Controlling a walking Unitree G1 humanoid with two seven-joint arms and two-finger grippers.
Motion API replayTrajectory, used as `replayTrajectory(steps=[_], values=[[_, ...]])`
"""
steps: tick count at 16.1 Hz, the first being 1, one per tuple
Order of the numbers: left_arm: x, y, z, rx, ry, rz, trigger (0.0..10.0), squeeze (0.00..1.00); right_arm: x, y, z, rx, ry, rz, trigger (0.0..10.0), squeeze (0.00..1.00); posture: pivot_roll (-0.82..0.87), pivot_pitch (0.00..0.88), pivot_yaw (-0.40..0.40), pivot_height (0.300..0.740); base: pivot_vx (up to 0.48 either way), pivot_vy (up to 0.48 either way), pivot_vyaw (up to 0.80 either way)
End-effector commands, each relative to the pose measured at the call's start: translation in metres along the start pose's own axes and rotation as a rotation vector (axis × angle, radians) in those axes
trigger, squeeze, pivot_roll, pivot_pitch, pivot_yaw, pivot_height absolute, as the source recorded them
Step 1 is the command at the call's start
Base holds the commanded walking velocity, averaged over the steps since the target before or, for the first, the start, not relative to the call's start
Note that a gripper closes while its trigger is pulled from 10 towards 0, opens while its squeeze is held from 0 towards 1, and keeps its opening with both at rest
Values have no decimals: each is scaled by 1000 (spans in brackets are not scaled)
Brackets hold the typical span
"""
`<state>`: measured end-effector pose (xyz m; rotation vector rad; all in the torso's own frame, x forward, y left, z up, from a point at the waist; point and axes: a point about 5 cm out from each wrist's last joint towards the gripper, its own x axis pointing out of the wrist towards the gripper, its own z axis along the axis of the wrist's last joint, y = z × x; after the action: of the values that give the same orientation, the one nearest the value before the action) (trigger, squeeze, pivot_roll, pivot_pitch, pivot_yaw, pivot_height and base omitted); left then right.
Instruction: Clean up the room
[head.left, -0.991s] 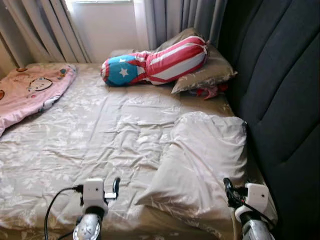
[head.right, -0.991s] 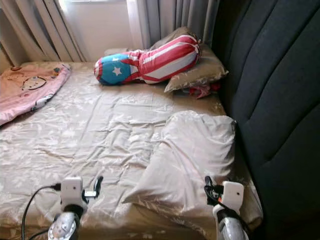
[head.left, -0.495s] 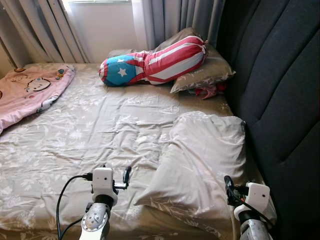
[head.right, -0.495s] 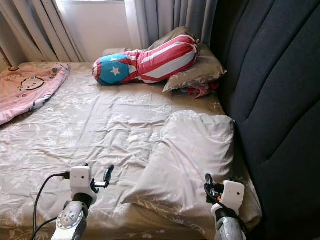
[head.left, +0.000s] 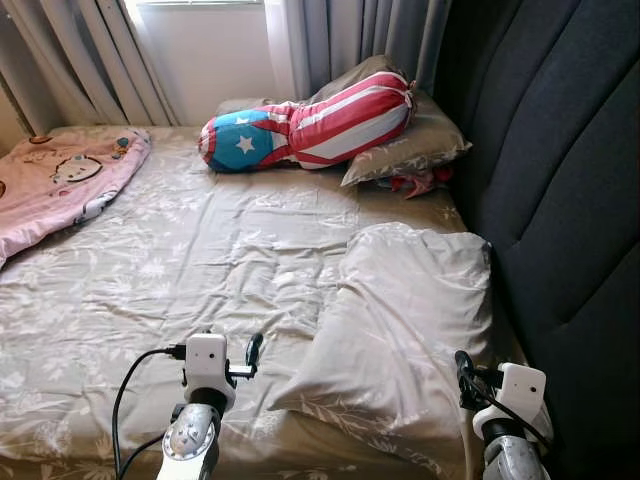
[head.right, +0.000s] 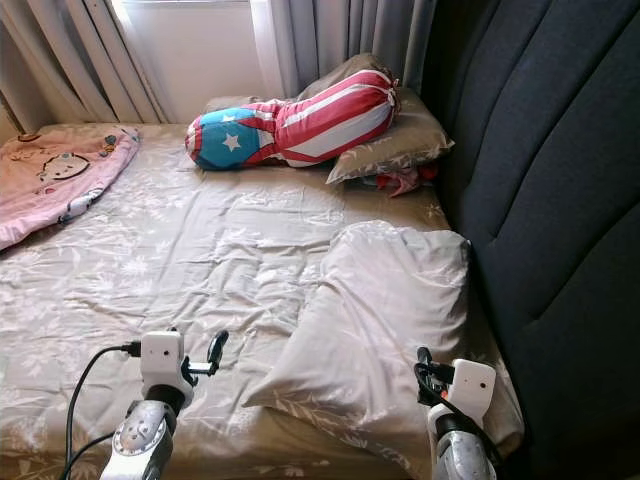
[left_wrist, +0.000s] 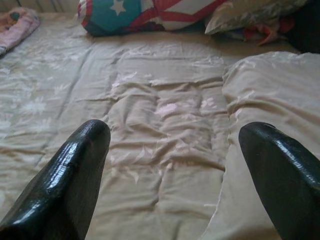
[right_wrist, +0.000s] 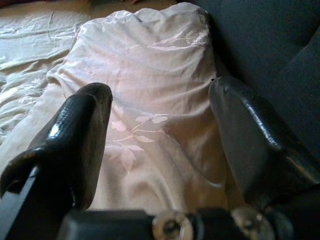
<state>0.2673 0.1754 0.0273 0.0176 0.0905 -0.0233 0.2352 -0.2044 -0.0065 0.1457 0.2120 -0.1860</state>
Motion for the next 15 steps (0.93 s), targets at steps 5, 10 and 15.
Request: replayTrajectory(steps=[5,10,15], values=[[4,-3,4,4,2,-18,10000,0,6,0,6,9,6,-3,10000,0,-127,0,-24,740,0,0,-416],[3,-2,4,2,6,-11,10000,0,5,2,6,1,3,6,10000,0,-124,0,-29,740,0,0,-269],[4,-3,4,-4,7,-12,10000,0,7,5,6,-8,10,26,10000,0,-122,0,-29,740,0,0,0]])
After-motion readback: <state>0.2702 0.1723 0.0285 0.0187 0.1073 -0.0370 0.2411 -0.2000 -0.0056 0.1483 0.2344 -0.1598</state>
